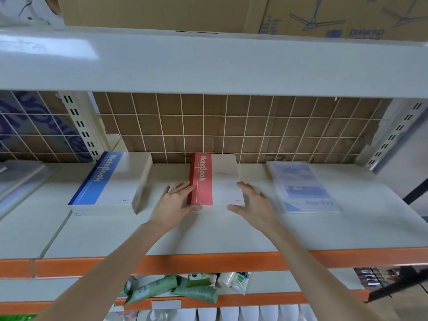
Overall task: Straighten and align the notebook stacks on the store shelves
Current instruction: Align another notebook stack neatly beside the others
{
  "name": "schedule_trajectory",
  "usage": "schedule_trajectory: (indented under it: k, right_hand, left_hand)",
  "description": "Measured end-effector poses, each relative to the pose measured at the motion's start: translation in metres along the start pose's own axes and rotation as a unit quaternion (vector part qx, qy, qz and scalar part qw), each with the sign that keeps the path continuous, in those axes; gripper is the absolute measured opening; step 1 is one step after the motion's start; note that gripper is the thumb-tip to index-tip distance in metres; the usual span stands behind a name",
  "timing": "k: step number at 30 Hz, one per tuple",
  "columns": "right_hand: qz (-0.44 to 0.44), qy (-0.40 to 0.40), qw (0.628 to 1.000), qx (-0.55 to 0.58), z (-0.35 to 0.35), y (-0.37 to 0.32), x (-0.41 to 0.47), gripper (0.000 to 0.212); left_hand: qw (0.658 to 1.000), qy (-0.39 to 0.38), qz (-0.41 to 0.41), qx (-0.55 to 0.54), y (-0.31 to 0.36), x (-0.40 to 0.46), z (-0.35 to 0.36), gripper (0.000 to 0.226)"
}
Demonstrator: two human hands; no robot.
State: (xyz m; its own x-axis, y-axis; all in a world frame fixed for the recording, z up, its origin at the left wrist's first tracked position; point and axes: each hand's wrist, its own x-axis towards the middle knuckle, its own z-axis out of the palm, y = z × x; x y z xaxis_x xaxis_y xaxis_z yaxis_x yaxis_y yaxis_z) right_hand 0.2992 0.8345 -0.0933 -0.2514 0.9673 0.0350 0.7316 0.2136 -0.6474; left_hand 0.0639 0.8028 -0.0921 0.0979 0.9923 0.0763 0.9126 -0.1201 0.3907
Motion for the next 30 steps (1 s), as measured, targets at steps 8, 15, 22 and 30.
schedule_trajectory:
  k: [8,15,22,30]
  right_hand:
    - [0.025,0.007,0.999,0.036,-0.004,0.001,0.004,0.08]
    - [-0.001,-0.04,0.998,0.041,-0.009,0.003,0.0,0.071]
    - [-0.013,-0.057,0.998,0.026,-0.011,0.001,-0.001,0.067]
    - [-0.017,-0.056,0.998,0.036,-0.007,0.004,-0.001,0.073]
  left_hand:
    - [1.0,0.001,-0.004,-0.017,-0.001,0.002,-0.001,0.072]
    - [0.999,0.027,0.005,-0.037,-0.004,-0.006,0.002,0.071]
    - [0.99,0.111,-0.022,-0.088,-0.004,-0.017,0.006,0.052]
    - [0.991,0.056,-0.086,-0.089,0.014,-0.022,0.004,0.062]
